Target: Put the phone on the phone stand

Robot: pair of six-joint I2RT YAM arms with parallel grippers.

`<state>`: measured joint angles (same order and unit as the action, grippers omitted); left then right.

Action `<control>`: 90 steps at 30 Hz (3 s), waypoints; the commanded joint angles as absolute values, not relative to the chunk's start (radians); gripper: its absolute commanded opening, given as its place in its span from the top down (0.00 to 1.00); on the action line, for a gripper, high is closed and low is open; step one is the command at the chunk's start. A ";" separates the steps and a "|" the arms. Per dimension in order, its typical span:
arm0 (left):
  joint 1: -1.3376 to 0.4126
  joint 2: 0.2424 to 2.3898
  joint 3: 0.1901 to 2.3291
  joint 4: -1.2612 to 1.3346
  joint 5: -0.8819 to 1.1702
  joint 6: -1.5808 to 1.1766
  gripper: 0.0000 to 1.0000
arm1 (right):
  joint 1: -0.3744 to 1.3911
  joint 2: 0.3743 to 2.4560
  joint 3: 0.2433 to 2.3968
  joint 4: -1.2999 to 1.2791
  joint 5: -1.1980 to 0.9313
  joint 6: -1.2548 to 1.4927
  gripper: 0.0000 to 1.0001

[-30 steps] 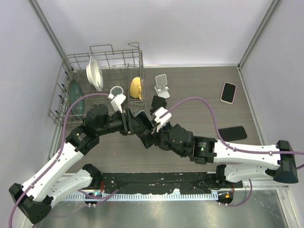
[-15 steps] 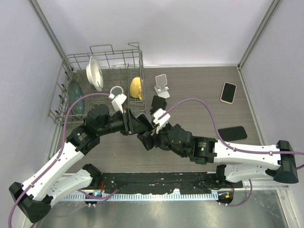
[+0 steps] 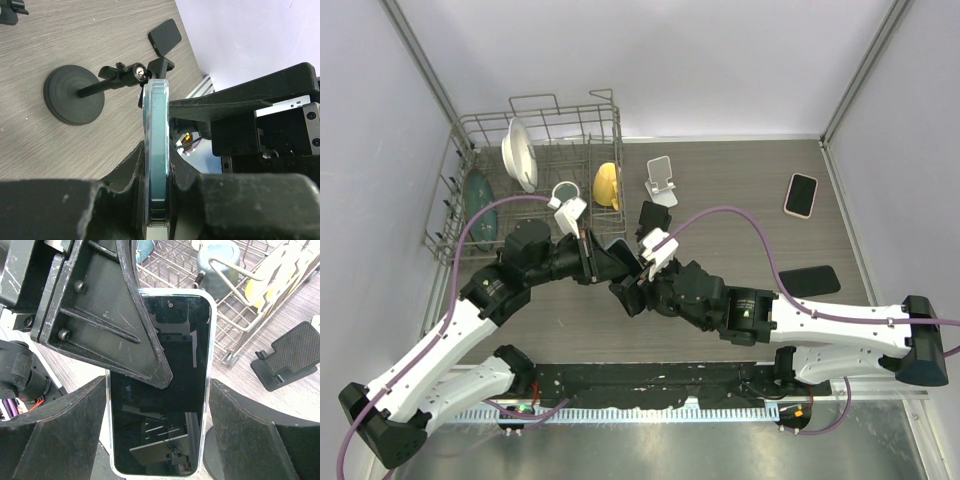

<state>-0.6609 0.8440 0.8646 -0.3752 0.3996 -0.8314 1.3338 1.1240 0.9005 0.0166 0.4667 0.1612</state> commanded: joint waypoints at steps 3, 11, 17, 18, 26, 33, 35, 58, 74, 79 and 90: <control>-0.684 0.827 0.923 -0.337 0.385 -0.828 1.00 | 1.338 1.137 0.992 0.011 0.480 0.199 0.45; -0.686 0.795 0.942 -0.388 0.315 -0.793 1.00 | 1.336 1.170 1.049 -0.196 0.427 0.256 0.20; -0.686 0.790 0.960 -0.409 0.304 -0.761 1.00 | 1.335 1.177 1.097 -0.302 0.344 0.271 0.16; -0.686 0.792 0.963 -0.419 0.289 -0.762 1.00 | 1.335 1.180 1.103 -0.314 0.351 0.279 0.17; -0.686 0.779 0.977 -0.440 0.235 -0.764 1.00 | 1.335 1.167 1.095 -0.351 0.285 0.290 0.13; -0.686 0.773 0.979 -0.439 0.224 -0.749 1.00 | 1.335 1.126 1.086 -0.397 0.316 0.301 0.13; -0.686 0.772 0.971 -0.428 0.258 -0.738 1.00 | 1.335 1.118 1.086 -0.403 0.327 0.301 0.13; -0.687 0.825 0.923 -0.100 0.836 -0.692 1.00 | 1.052 0.996 0.948 -0.167 -0.535 0.390 0.42; -0.690 0.701 0.885 -0.049 0.580 -0.794 0.05 | 1.042 0.855 0.750 0.184 -0.260 0.580 0.99; -0.690 0.667 0.821 0.033 0.552 -0.844 0.09 | 1.031 0.779 0.716 0.273 -0.108 0.627 0.99; -0.745 0.805 0.683 0.411 0.653 -1.051 0.42 | 1.023 0.723 0.738 0.379 -0.052 0.693 0.99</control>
